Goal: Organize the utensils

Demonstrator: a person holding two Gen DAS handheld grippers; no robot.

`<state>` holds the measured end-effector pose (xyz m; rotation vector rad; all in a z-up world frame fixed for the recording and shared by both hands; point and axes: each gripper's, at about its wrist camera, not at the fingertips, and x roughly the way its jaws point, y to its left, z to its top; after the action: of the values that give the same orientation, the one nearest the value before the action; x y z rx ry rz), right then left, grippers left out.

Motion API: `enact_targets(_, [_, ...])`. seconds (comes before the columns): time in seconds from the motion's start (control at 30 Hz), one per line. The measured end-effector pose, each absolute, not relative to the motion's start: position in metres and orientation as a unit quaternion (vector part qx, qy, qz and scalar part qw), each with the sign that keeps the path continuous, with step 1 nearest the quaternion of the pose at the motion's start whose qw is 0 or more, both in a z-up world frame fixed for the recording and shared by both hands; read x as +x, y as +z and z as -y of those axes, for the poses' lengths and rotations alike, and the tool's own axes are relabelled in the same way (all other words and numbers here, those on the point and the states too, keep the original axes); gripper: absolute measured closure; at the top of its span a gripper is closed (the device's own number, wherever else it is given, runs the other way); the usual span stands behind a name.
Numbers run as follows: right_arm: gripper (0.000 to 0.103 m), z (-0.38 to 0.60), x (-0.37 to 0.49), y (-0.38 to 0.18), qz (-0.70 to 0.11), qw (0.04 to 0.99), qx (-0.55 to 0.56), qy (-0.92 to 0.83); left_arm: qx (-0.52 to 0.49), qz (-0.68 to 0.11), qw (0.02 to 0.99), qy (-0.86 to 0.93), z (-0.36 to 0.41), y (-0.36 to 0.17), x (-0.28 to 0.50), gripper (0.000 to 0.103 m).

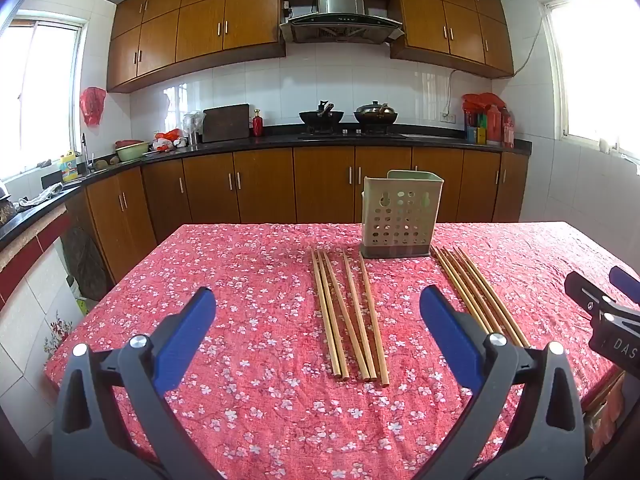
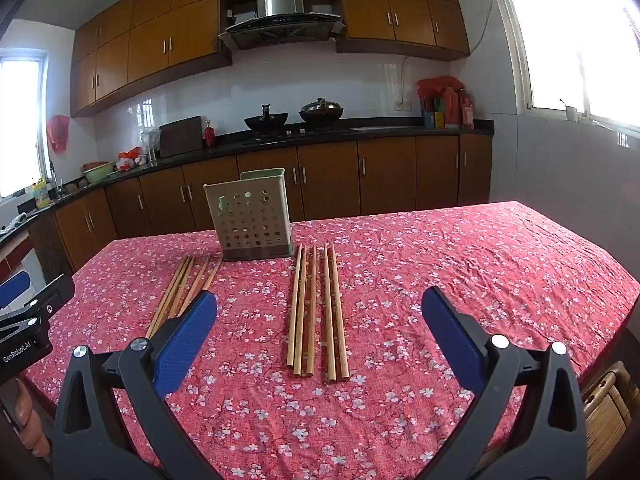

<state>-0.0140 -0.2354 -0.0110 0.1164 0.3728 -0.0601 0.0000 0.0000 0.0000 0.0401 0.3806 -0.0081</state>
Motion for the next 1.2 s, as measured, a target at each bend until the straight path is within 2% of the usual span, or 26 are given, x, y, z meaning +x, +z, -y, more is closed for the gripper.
enact_targets(1.2, [0.002, 0.2357, -0.0162, -0.0095, -0.188, 0.98, 0.06, -0.029, 0.02, -0.192, 0.981, -0.004, 0.0, -0.001, 0.0008, 0.004])
